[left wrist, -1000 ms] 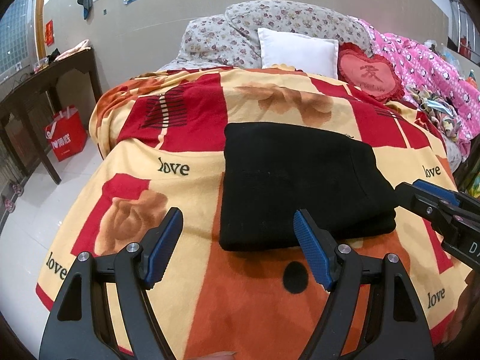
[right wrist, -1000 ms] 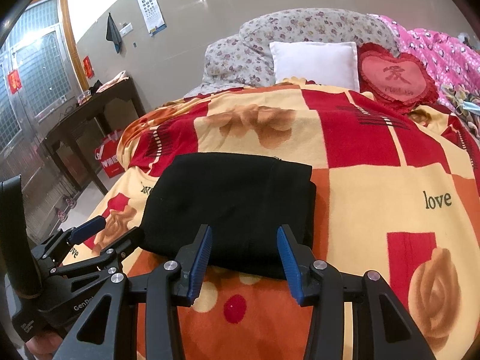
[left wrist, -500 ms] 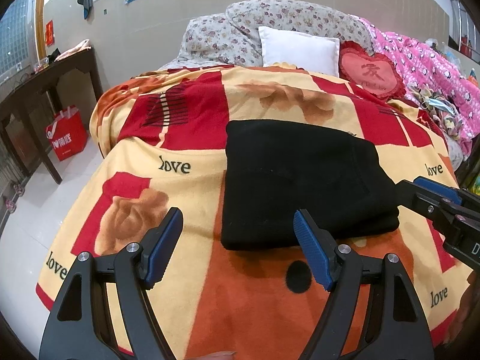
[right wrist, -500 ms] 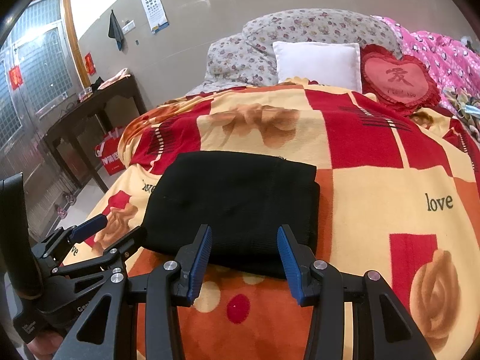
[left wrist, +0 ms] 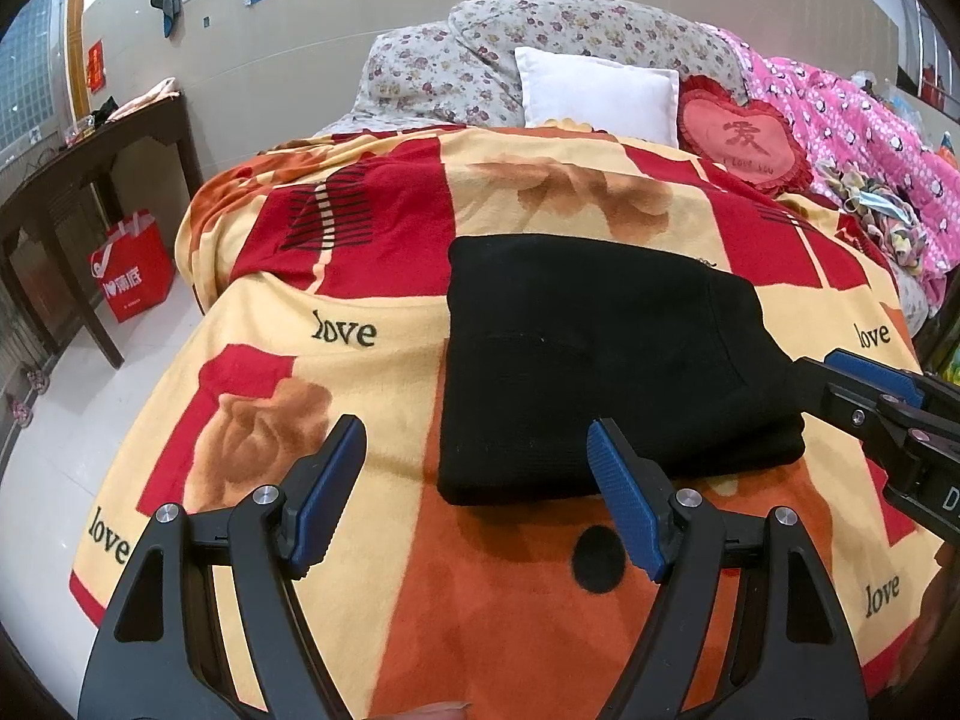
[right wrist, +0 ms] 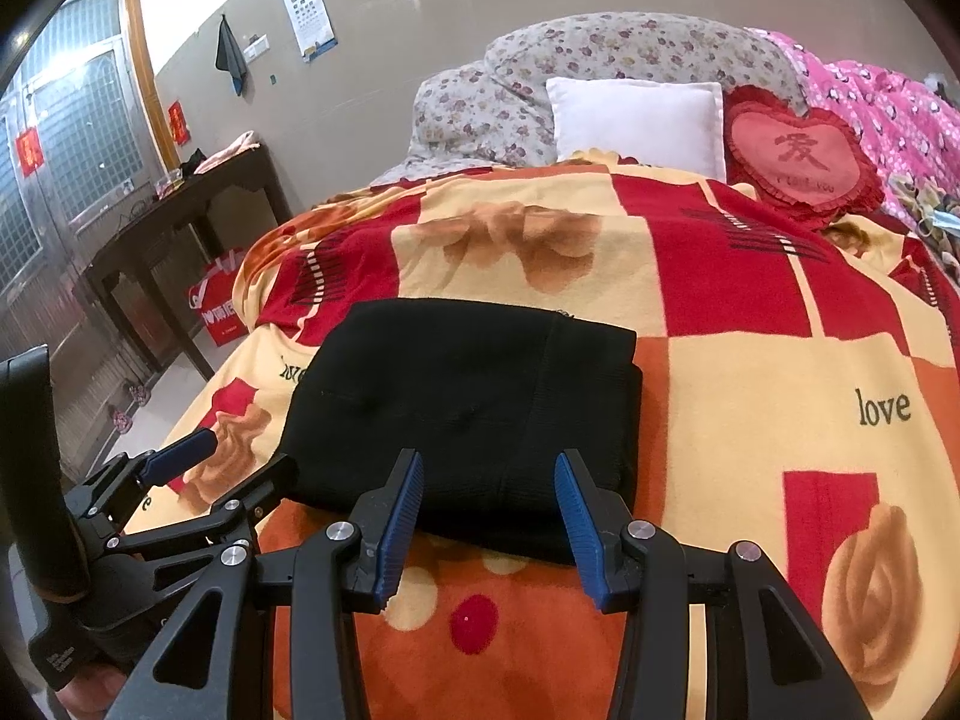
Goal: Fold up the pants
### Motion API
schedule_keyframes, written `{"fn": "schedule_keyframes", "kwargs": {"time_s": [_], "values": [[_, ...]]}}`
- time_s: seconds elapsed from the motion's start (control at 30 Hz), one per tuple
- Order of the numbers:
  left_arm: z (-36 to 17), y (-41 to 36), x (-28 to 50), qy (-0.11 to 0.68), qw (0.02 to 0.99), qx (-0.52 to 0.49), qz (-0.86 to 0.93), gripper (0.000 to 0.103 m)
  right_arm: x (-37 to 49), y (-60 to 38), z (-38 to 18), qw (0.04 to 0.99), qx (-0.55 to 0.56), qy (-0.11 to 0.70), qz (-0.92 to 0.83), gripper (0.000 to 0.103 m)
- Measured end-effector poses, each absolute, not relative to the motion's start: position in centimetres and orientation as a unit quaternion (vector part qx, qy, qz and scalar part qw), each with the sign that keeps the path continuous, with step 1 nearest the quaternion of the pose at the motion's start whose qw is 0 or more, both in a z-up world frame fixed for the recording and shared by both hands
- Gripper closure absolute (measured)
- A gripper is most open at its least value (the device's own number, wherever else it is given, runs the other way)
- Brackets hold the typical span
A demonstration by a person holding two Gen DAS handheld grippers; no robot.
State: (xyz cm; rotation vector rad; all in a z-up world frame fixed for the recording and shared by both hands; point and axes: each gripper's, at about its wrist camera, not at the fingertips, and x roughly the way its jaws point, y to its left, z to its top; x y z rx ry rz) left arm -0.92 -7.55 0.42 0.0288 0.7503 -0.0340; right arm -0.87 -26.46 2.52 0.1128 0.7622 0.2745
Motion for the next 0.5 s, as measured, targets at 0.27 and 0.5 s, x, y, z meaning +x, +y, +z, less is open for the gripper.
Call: {"fn": "schedule_keyframes", "kwargs": {"time_s": [0.27, 0.5], "values": [[0.11, -7.69, -0.5, 0.37, 0.929, 0.015, -0.018, 0.026, -0.46, -26.13, 2.45, 0.915, 0.051, 0.375, 0.138, 0.059], [0.05, -7.75, -0.45, 0.371, 0.928, 0.014, -0.018, 0.026, -0.24, -26.21, 2.19, 0.915, 0.054, 0.376, 0.136, 0.058]]}}
